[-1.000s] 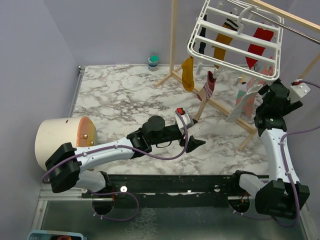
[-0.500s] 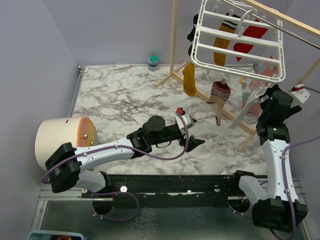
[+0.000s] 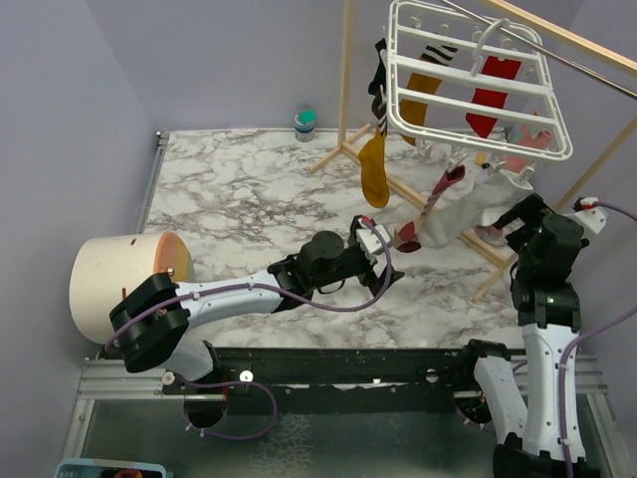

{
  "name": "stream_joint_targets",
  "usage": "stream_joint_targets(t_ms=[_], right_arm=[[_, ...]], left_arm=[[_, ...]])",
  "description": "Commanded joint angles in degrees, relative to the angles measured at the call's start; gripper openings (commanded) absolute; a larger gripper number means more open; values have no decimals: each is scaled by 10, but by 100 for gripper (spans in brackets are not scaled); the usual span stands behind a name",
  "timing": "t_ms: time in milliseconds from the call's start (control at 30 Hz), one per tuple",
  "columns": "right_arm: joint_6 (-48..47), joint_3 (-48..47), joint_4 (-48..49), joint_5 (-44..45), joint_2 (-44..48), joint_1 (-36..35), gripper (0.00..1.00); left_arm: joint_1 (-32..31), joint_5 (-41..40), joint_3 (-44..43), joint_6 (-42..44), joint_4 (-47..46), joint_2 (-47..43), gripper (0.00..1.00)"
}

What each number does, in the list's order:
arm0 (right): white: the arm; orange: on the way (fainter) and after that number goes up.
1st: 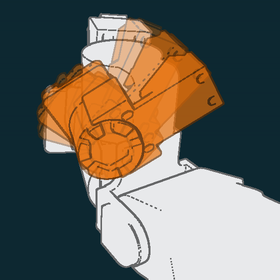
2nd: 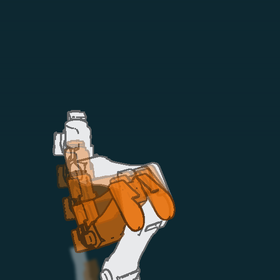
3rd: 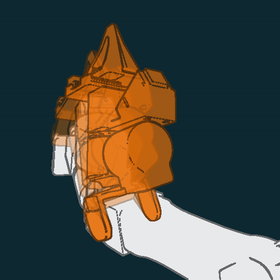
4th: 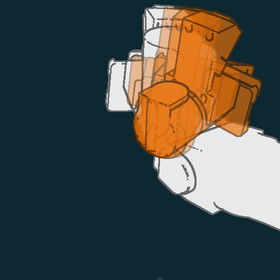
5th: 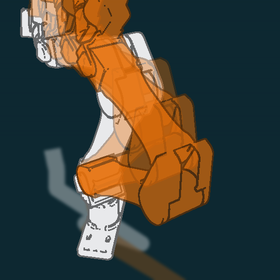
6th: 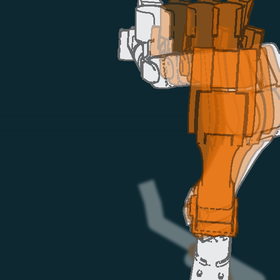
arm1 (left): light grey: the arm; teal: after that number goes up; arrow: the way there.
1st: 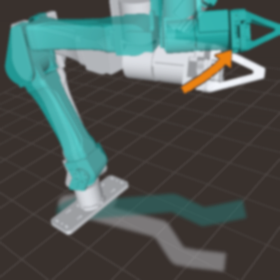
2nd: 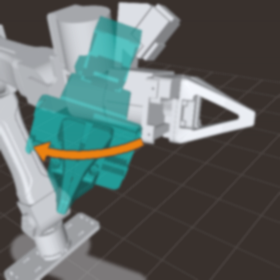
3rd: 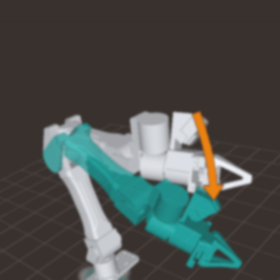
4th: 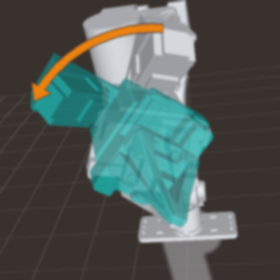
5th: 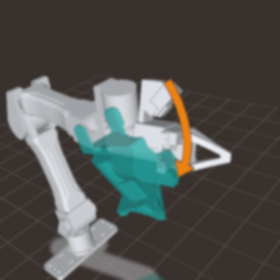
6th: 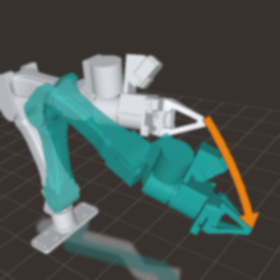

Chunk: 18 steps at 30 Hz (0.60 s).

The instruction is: Remove the socks clipped to the hanger

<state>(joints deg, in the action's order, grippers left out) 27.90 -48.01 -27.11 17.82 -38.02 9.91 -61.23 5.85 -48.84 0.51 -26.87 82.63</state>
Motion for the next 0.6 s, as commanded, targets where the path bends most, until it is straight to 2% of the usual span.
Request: stream_joint_targets(t_ms=[0,267,567], right_arm=[[-8,-8,-73,-27,27,-3,100],[17,10,-97,-80,47,-6,99],[5,7,-77,-173,45,-7,95]], left_arm=[[29,-25,-8,14,-26,17,99],[103,44,-23,-1,-100,55,99],[125,168,-50,-3,-176,104,99]])
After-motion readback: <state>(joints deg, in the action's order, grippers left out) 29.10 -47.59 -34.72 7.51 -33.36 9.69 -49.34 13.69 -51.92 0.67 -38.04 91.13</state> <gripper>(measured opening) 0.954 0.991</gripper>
